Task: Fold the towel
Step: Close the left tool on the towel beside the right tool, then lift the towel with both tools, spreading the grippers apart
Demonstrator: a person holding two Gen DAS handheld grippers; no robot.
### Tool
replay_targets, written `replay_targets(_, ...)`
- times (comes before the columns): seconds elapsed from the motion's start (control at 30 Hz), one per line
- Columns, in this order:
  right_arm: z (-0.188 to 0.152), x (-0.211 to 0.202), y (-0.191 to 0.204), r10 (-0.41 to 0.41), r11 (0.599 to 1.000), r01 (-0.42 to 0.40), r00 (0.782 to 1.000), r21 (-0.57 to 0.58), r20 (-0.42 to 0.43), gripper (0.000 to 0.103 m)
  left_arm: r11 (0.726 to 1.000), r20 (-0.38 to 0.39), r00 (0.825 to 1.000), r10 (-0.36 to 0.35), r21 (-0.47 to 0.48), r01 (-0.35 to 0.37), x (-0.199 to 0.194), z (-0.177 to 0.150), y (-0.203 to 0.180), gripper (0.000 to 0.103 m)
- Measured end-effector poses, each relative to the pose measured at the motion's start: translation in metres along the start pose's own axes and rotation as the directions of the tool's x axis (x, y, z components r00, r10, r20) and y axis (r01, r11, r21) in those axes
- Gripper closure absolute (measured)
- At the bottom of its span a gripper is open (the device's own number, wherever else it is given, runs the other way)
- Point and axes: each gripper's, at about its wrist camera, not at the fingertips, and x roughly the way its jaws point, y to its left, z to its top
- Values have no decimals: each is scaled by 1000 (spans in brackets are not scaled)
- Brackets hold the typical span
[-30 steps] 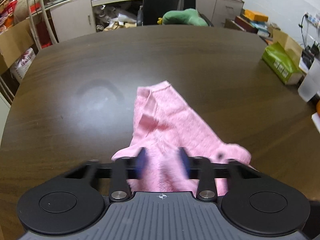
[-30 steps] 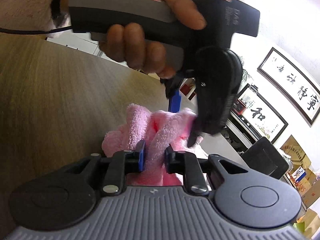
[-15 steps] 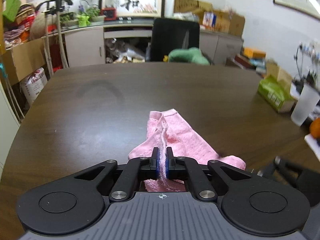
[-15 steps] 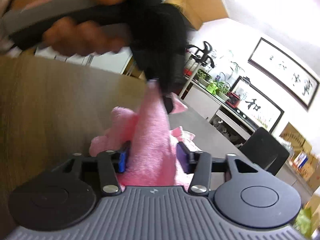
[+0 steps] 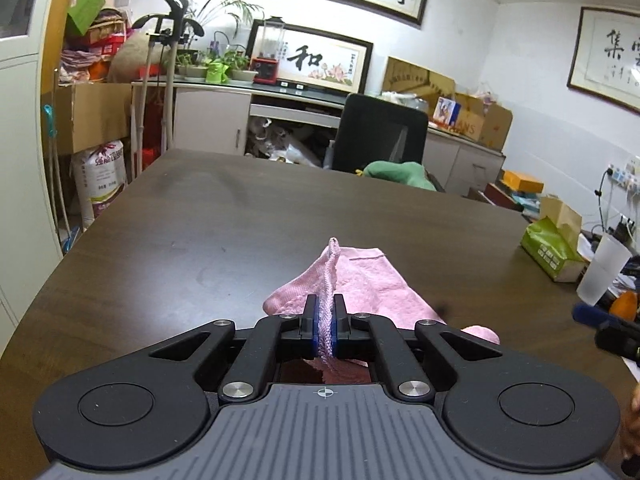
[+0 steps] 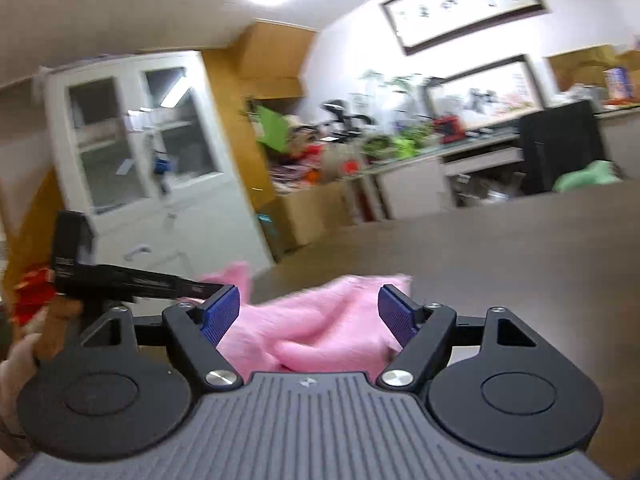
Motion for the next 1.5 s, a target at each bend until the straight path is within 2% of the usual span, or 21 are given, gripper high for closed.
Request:
replay_targets(0.07,-8,-6,5,-29,1000,28,998,-10,-58,28,1000,-3,1000,-3,-23,2,0,-1,5,98)
replay_targets(0.17,-26,-21,26,-57,998,57,988,-6,-147,39,999,-1,1000,5,-37,-5,-1,-4,11,98)
replay_targets(0.23,-33,-22,41,-67,997,60,986,-51,-154,44,998,-4,1000,5,-56,-5,-1,-5,16,98)
replay_targets(0.27,-37,-22,53,-80,990,61,986,-128,-149,45,998,-5,1000,6,-64,-6,-2,-6,18,98)
replay_targets(0.3,-41,-19,66,-93,978,61,983,-201,-157,47,998,-7,1000,8,-69,-8,-2,-6,20,98)
replay_targets(0.4,-48,2,100,-117,950,44,968,-309,-221,59,997,-16,1000,13,-82,-14,-1,-8,24,98)
replay_targets(0.47,-50,19,115,-121,936,29,963,-351,-242,62,996,-20,1000,15,-85,-16,-1,-8,25,98)
replay_targets(0.57,-53,51,129,-197,906,75,946,-416,-259,70,996,-22,1000,16,-83,-18,-1,-8,25,98)
replay_targets(0.67,-55,66,129,-222,905,104,942,-412,-252,99,996,-23,1000,19,-89,-21,-3,-7,28,98)
replay_targets(0.73,-54,69,128,-237,907,127,943,-402,-235,99,995,-24,999,23,-99,-25,-2,-3,29,98)
replay_targets(0.87,-42,60,127,-314,888,246,942,-389,-122,99,992,-22,1000,22,-125,-24,2,9,29,98)
replay_targets(0.93,-27,55,123,-399,843,353,917,-405,-31,99,990,-19,1000,6,-141,-9,7,17,25,98)
replay_targets(0.97,-23,55,122,-410,836,366,912,-408,-22,99,988,-18,1000,-9,-155,6,12,23,21,98)
replay_targets(1.07,5,62,104,-478,808,446,878,-386,14,99,985,-15,1000,-23,-174,20,30,42,8,98)
replay_targets(1.1,21,74,92,-533,766,501,845,-403,38,99,985,-12,1000,-20,-174,18,38,50,4,98)
replay_targets(1.27,79,111,50,-635,654,627,759,-424,142,99,979,-38,999,-17,-202,9,90,103,-11,98)
replay_targets(1.33,106,124,36,-660,603,668,725,-436,199,99,980,-8,1000,6,-197,-8,103,134,-21,99)
replay_targets(1.37,124,130,31,-673,559,702,695,-441,252,99,981,6,1000,18,-194,-17,109,149,-26,98)
replay_targets(1.4,138,132,28,-673,535,722,678,-438,296,99,981,23,999,28,-192,-23,113,164,-31,98)
replay_targets(1.47,166,137,21,-667,487,761,641,-429,380,99,983,102,995,17,-186,2,105,190,-41,98)
replay_targets(1.5,174,136,20,-659,478,769,634,-425,405,99,984,139,990,6,-175,18,99,196,-44,98)
